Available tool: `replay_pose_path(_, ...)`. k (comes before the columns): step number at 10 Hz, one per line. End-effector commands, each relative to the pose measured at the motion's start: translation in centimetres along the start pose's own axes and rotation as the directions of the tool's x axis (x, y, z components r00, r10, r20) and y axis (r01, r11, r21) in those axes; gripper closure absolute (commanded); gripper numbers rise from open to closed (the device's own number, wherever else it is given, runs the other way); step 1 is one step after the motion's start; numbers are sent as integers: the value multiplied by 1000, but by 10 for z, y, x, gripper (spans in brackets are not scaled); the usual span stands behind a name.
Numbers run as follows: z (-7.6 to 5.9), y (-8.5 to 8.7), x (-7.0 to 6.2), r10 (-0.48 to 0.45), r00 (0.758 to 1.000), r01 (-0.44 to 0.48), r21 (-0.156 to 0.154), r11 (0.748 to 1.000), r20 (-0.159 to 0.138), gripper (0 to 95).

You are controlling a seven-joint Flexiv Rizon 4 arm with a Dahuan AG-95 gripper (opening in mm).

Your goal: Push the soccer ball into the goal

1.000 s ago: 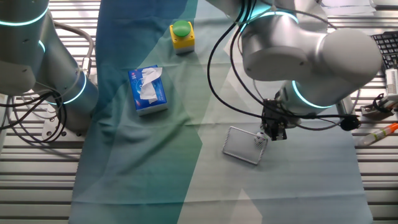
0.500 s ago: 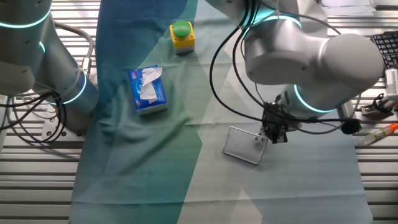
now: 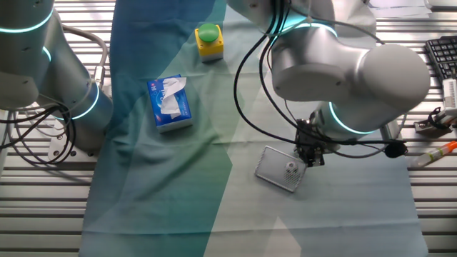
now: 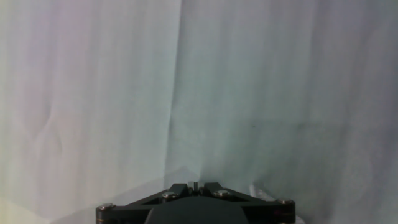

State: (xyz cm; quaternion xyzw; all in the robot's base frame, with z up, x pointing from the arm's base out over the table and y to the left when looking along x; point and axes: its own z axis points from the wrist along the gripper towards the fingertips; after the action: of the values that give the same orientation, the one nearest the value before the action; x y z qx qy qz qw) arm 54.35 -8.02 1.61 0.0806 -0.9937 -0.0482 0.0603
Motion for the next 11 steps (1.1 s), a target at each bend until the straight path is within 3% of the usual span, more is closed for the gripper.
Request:
replay_pose_path(1,-4,6,-2,14,1000,-14,2,1000,-5,950)
replay_pose_path(4,-12,24,-5,49,999,-50,-8,999,-7,950)
replay_pose_path(7,-34,37,5,58,998,-59,-32,998,-19,950)
replay_pose_path(11,-58,56,43,71,996,-74,-46,996,-48,950)
